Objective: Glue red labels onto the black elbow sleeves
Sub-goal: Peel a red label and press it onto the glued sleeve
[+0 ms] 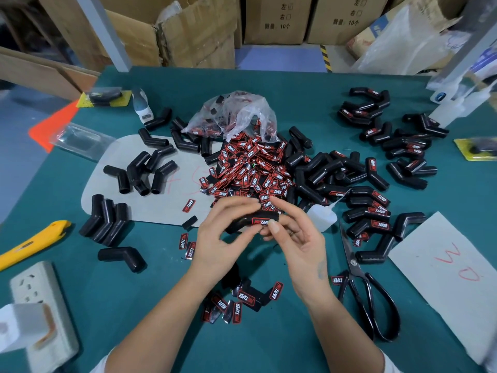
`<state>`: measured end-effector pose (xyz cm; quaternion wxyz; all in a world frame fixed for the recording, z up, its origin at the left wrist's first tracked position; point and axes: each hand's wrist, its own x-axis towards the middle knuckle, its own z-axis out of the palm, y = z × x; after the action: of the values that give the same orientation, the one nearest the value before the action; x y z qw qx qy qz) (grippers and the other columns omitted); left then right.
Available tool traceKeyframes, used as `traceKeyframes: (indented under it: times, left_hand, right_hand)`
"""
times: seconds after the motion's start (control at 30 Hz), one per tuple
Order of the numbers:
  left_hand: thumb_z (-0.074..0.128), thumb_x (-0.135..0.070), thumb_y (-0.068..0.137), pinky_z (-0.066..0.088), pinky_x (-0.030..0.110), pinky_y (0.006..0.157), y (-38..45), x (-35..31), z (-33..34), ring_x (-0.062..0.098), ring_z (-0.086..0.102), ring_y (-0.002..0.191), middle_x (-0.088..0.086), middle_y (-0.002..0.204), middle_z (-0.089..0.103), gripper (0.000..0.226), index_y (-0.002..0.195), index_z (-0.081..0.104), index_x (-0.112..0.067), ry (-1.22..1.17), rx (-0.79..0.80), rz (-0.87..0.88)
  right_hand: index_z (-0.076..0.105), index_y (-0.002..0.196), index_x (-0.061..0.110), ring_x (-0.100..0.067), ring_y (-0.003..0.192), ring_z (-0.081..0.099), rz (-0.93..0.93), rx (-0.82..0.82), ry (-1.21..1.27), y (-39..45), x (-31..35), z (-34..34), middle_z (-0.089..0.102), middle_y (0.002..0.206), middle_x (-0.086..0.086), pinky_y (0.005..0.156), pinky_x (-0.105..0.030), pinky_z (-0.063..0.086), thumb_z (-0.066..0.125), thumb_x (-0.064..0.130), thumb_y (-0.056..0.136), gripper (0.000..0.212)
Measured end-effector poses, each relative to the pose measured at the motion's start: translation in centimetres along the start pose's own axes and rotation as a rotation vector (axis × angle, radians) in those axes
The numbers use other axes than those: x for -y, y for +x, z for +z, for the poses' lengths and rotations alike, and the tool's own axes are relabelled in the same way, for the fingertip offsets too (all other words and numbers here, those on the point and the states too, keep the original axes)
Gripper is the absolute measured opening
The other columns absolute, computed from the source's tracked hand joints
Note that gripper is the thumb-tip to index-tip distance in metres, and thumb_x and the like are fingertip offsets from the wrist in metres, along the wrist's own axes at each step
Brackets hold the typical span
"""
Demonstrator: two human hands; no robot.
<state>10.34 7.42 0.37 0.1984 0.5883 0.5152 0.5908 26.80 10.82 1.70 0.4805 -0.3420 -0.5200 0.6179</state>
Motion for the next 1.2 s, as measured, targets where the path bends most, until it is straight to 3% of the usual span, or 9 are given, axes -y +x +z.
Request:
traceKeyframes:
  times: [0.17,0.27,0.37,0.5,0.57,0.83,0.93,1.07,1.2]
  left_hand:
    - [0.066,-0.016,0.096,0.048,0.027,0.102,0.31,-0.55,-0.08,0.021,0.063,0.119,-0.002,0.12,0.068,0.018,0.11,0.075,-0.019,-0.293,0.067,-0.255]
    - [0.068,-0.014,0.092,0.047,0.027,0.104,0.26,-0.73,0.25,0.02,0.064,0.117,-0.003,0.116,0.069,0.016,0.104,0.077,-0.021,-0.32,0.037,-0.291]
    - [0.069,-0.013,0.093,0.048,0.027,0.103,0.06,-0.75,0.58,0.02,0.065,0.115,-0.003,0.115,0.068,0.017,0.105,0.078,-0.022,-0.3,0.043,-0.274]
    - [0.069,-0.013,0.094,0.048,0.027,0.102,-0.09,-0.74,0.73,0.02,0.065,0.114,-0.002,0.115,0.068,0.019,0.108,0.078,-0.023,-0.273,0.043,-0.247]
    - [0.069,-0.012,0.094,0.048,0.026,0.102,-0.01,-0.76,0.7,0.02,0.066,0.114,-0.002,0.115,0.068,0.02,0.108,0.078,-0.024,-0.27,0.044,-0.248]
    - [0.069,-0.012,0.095,0.05,0.028,0.102,-0.02,-0.53,0.6,0.022,0.065,0.116,-0.002,0.116,0.069,0.019,0.109,0.078,-0.023,-0.28,0.034,-0.26]
    - [0.07,-0.014,0.094,0.051,0.032,0.102,-0.09,-0.42,0.49,0.024,0.065,0.117,-0.001,0.115,0.069,0.021,0.107,0.079,-0.027,-0.295,0.022,-0.286]
    - [0.07,-0.015,0.094,0.051,0.032,0.102,-0.08,-0.49,0.48,0.024,0.065,0.116,-0.001,0.114,0.07,0.021,0.107,0.079,-0.03,-0.293,0.012,-0.288]
    - [0.069,-0.014,0.095,0.05,0.031,0.102,0.0,-0.56,0.47,0.024,0.065,0.115,-0.001,0.114,0.068,0.018,0.107,0.078,-0.023,-0.298,0.03,-0.308]
  right_hand:
    - [0.067,0.135,0.022,-0.018,0.093,0.077,-0.018,-0.012,-0.048,0.0,-0.25,0.14,0.074,0.1,-0.012,0.086,-0.025,0.057,0.063,0.004,0.101,0.038]
    - [0.068,0.136,0.031,-0.021,0.096,0.076,0.007,0.009,-0.069,-0.04,-0.41,0.08,0.075,0.108,-0.008,0.09,-0.028,0.057,0.067,0.006,0.1,0.044]
    - [0.067,0.136,0.034,-0.009,0.092,0.072,0.027,0.019,-0.074,0.05,-0.32,0.08,0.075,0.115,0.004,0.089,-0.023,0.056,0.071,0.006,0.098,0.048]
    - [0.066,0.135,0.04,-0.005,0.108,0.068,0.064,0.009,-0.102,0.08,-0.28,0.15,0.073,0.124,0.01,0.103,-0.045,0.054,0.074,0.019,0.095,0.046]
    - [0.065,0.136,0.041,-0.01,0.117,0.066,0.091,0.001,-0.103,0.06,-0.3,0.1,0.073,0.125,0.006,0.108,-0.048,0.05,0.076,0.024,0.093,0.047]
    - [0.064,0.14,0.036,-0.017,0.104,0.072,0.06,0.046,0.004,0.17,0.04,-0.03,0.077,0.111,-0.006,0.095,-0.024,0.053,0.068,0.016,0.098,0.046]
    - [0.063,0.141,0.035,-0.014,0.099,0.073,0.053,0.058,0.025,0.23,-0.07,-0.09,0.078,0.105,-0.006,0.094,-0.022,0.052,0.065,0.011,0.1,0.048]
    - [0.061,0.144,0.033,-0.014,0.099,0.074,0.053,0.067,0.035,0.3,-0.24,-0.18,0.078,0.104,-0.006,0.094,-0.023,0.052,0.066,0.018,0.099,0.048]
    - [0.057,0.148,0.036,-0.016,0.1,0.073,0.061,0.068,0.021,0.42,-0.42,-0.23,0.077,0.103,-0.005,0.096,-0.025,0.052,0.067,0.022,0.099,0.052]
